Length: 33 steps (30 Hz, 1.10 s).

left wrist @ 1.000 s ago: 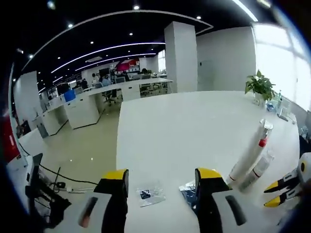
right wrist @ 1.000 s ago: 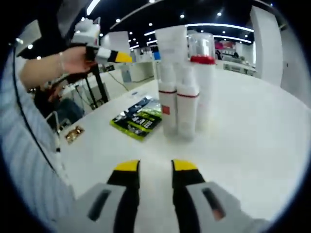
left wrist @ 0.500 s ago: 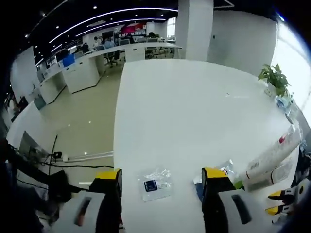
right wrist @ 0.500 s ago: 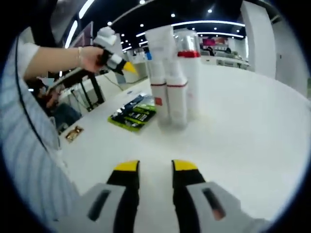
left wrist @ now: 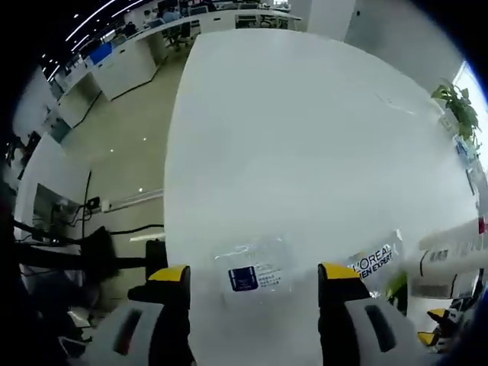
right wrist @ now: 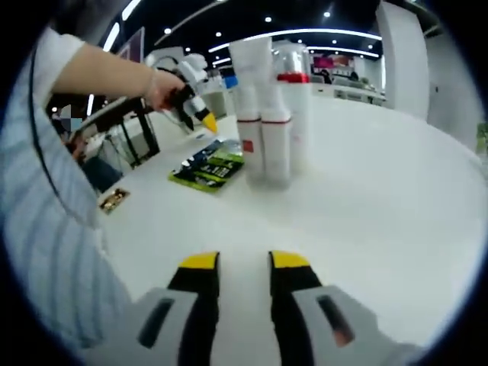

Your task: Arrange the skincare products in the storage area until every visible bottle or jar stands upright without overlapping.

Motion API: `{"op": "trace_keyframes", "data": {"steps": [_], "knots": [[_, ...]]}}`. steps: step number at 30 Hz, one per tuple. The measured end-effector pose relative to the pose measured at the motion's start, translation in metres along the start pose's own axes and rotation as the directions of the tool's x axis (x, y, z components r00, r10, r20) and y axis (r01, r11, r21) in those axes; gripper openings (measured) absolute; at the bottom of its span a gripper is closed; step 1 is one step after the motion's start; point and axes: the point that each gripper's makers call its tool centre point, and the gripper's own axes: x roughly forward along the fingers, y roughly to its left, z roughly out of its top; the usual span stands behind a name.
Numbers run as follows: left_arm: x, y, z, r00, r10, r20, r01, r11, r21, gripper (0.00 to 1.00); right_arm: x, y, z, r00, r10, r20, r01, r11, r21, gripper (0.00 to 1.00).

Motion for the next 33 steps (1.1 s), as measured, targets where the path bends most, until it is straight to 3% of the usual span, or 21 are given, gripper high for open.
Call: {"op": "trace_keyframes", "data": {"steps": [5,6,8,14,24,28,33], "knots": [[0.006,0.008,-0.013,0.994,0.032,-0.103,-0.037,0.998,-0.047,0.72,-0.003,-0.001,-0.001,1.000,-0.015,0.000,0.015,1.000,0.012,0.24],[0.006,0.009,-0.011,0.995,0.036,-0.098,-0.039,0.999,-0.024,0.73,-0.003,-0.001,-0.002,1.000,-0.020,0.001,0.020,1.000,0.016,0.24],[0.007,0.008,-0.010,0.993,0.037,-0.111,-0.044,0.997,-0.059,0.73,-0.004,-0.001,-0.002,1.000,-0.024,0.003,0.024,1.000,0.019,0.24],[0.007,0.005,-0.010,0.988,0.037,-0.152,-0.046,0.997,-0.057,0.71,-0.004,-0.001,-0.002,0.999,-0.036,0.002,0.036,0.999,0.014,0.23],[0.005,-0.003,-0.009,0.981,0.036,-0.191,-0.049,0.997,-0.063,0.58,-0.003,-0.001,0.000,0.999,-0.043,-0.003,0.043,0.999,0.000,0.22],[0.004,-0.008,-0.010,0.978,0.037,-0.206,-0.048,0.998,-0.048,0.42,-0.003,-0.001,0.000,0.999,-0.042,-0.006,0.042,0.999,-0.008,0.22],[0.007,-0.007,-0.011,0.979,0.034,-0.203,-0.046,0.997,-0.055,0.42,-0.003,-0.001,0.000,0.999,-0.044,-0.002,0.044,0.999,-0.010,0.22]]}}
